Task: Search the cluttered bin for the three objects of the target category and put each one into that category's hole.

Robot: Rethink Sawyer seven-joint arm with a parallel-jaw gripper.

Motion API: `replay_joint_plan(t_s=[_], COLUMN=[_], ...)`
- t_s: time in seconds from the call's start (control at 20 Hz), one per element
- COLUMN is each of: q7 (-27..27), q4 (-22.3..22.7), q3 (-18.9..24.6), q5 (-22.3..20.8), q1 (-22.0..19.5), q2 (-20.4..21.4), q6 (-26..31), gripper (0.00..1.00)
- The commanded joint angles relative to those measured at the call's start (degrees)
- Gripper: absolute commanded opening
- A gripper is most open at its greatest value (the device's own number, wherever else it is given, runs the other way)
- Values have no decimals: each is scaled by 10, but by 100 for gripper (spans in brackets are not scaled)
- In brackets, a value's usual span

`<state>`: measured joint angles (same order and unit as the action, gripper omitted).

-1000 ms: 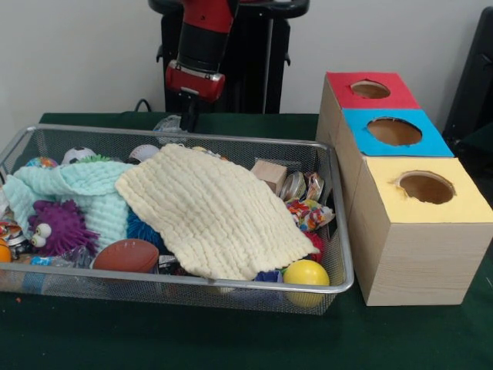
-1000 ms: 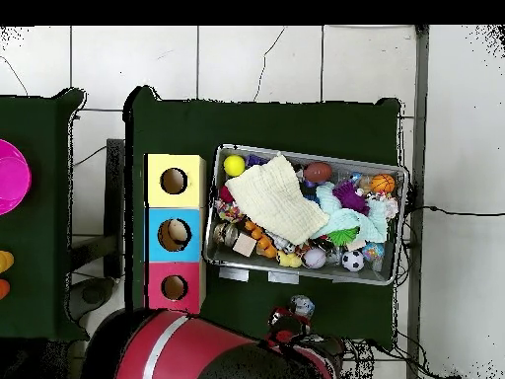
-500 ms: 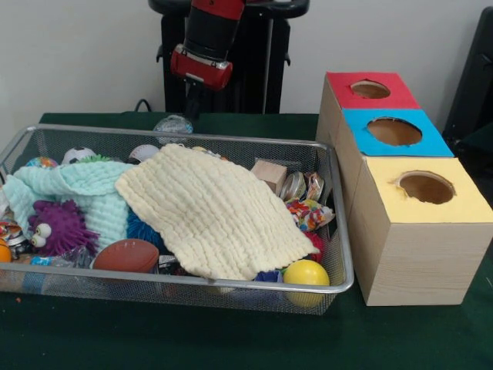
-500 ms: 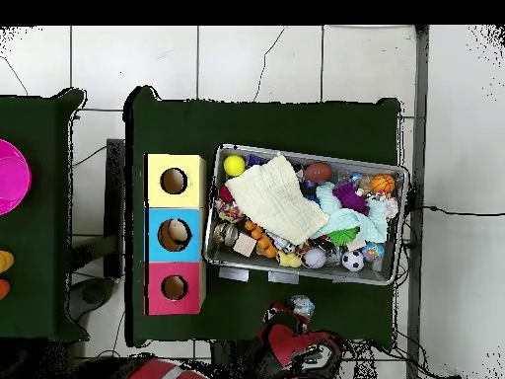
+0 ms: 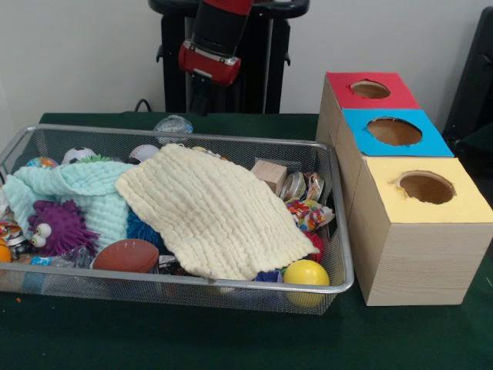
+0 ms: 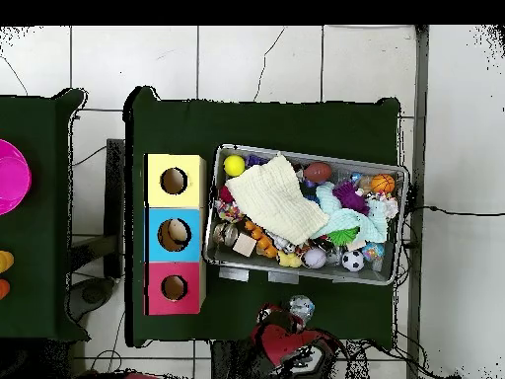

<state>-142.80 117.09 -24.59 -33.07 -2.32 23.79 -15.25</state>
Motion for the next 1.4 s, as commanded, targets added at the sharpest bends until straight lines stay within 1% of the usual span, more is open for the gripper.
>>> replay_joint_plan(t_s=[0.05, 0.2, 0.4, 0.6, 0.8, 0.95, 1.15, 1.4], q7=[-53, -52, -53, -59, -59, -54, -41, -31], q4=[-33, -35, -35, -35, -32, -29, -25, -23], q3=[44, 45, 35, 32, 39, 36, 31, 25], q5=[41, 41, 49, 61, 58, 41, 13, 3], q1=[5, 4, 14, 16, 0, -18, -43, -63], q2=[-38, -36, -41, -61, -75, -85, -80, -91], q6=[-44, -42, -45, -70, -69, -90, -98, -122], gripper=[100, 100, 100, 100, 100, 100, 100, 100])
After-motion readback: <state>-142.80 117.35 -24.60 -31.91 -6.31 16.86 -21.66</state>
